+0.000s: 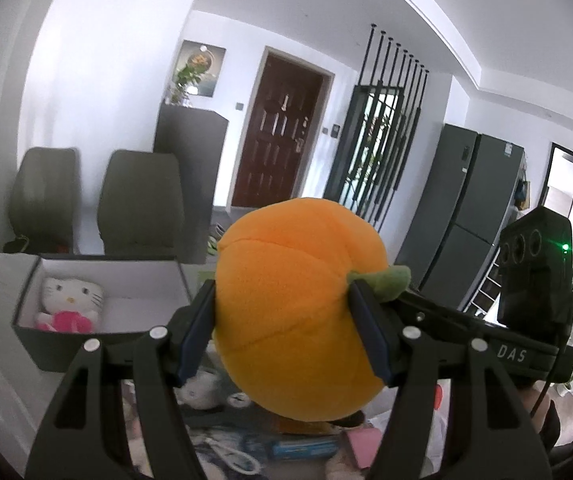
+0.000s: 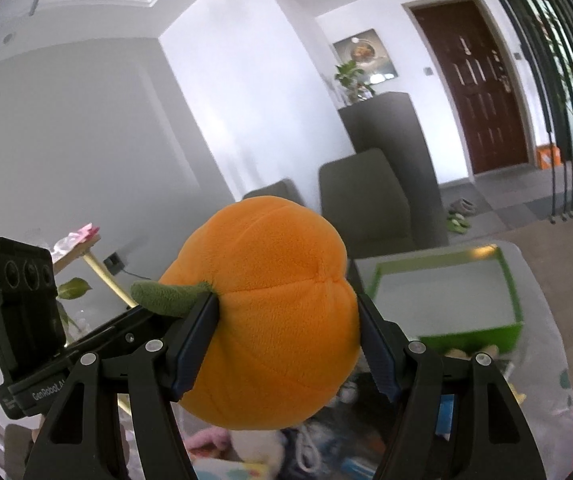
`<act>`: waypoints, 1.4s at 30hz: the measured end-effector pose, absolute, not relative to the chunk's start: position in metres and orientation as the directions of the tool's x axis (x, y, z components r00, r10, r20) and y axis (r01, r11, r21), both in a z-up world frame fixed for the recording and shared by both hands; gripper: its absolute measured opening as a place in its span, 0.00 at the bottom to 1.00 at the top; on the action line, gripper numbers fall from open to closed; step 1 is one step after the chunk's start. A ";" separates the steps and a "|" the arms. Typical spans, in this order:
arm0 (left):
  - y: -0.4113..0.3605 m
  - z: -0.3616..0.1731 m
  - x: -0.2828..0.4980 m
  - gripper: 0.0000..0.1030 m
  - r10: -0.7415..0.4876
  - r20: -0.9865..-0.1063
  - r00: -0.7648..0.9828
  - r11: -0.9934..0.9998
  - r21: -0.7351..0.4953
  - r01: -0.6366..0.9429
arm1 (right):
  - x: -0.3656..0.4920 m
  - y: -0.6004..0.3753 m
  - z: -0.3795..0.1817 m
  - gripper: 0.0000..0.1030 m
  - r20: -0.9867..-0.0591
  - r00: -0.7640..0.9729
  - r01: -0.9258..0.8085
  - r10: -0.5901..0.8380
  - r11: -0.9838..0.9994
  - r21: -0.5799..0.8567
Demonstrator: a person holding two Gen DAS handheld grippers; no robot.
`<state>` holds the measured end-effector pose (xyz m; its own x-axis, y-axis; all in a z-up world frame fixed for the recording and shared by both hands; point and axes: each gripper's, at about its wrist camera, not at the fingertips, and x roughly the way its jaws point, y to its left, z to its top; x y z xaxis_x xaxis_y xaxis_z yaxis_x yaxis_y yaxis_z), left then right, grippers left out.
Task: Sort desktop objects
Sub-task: 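Carry the pumpkin plush with the right tool over the black box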
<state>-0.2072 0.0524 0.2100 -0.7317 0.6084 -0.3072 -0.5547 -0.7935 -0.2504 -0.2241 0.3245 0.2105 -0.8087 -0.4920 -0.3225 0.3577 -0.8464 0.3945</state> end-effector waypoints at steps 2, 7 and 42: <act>0.036 0.214 -0.206 0.63 0.600 -0.298 -0.743 -0.800 -0.246 -0.547 | -0.223 0.308 0.217 0.69 -0.316 -0.807 0.371 -0.499 -0.845 0.386; -0.002 0.223 -0.198 0.63 0.584 -0.266 -0.767 -0.810 -0.244 -0.533 | -0.215 0.269 0.232 0.69 -0.305 -0.806 0.395 -0.507 -0.845 0.360; -0.056 0.198 -0.181 0.63 0.578 -0.251 -0.776 -0.799 -0.364 -0.478 | -0.196 0.207 0.221 0.61 -0.358 -0.761 0.431 -0.541 -0.834 0.346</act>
